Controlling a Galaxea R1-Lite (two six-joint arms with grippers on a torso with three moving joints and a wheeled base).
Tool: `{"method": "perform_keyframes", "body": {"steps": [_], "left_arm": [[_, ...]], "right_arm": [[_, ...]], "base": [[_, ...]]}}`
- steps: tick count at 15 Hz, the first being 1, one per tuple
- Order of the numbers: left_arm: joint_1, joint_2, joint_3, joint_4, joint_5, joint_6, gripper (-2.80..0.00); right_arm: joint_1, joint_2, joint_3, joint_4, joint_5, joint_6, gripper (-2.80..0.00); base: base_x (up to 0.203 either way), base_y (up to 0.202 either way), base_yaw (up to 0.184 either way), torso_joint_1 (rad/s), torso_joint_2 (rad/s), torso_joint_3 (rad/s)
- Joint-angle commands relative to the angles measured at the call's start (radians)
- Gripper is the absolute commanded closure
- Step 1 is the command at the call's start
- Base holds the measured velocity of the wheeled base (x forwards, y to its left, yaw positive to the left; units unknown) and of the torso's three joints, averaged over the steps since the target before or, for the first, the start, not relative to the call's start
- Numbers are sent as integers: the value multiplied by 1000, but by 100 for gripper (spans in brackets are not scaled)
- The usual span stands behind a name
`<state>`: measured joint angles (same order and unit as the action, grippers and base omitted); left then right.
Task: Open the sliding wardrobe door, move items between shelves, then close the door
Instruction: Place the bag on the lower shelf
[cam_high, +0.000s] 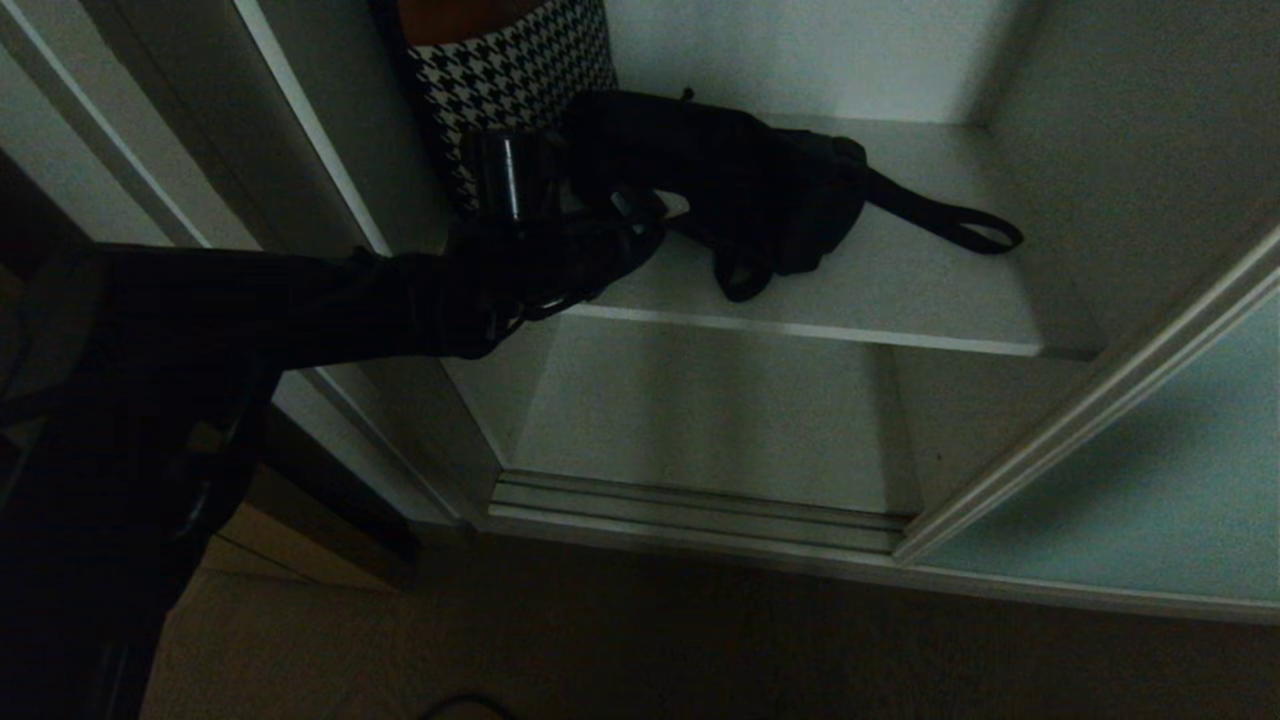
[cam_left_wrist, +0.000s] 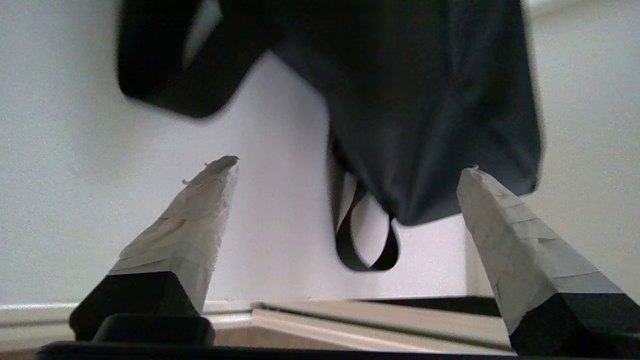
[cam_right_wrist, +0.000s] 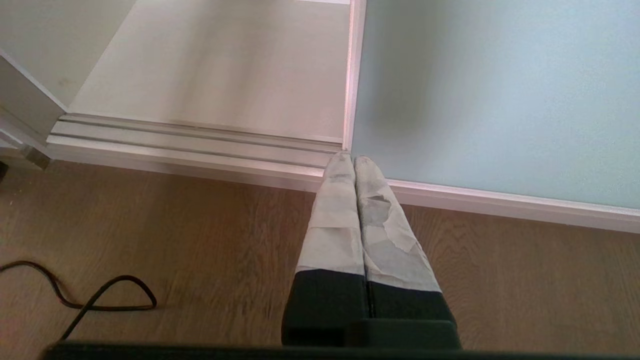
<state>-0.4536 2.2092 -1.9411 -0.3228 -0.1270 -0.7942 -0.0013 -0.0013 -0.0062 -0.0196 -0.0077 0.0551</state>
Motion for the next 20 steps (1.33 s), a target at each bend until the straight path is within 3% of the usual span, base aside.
{"method": "perform_keyframes", "body": {"steps": [1,3,8,18,20], "left_arm": [[-13,16,-1,-2,2,10,-280],[-13,17,-1,-10,1,40,-280],[-14,41,-1,-65,1,47,-280],[-22,63,-1,-73,-2,51,-280],[-26,55,-1,-77,0,124,-280]], "right_arm": [[1,0,0,0,0,0,0],[0,0,0,0,0,0,0],[0,0,0,0,0,0,0],[0,0,0,0,0,0,0],[0,0,0,0,0,0,0]], "base": [[0,0,0,0,0,0],[0,0,0,0,0,0],[19,0,-1,0,1,1],[163,0,2,2,2,2],[0,0,0,0,0,0]]}}
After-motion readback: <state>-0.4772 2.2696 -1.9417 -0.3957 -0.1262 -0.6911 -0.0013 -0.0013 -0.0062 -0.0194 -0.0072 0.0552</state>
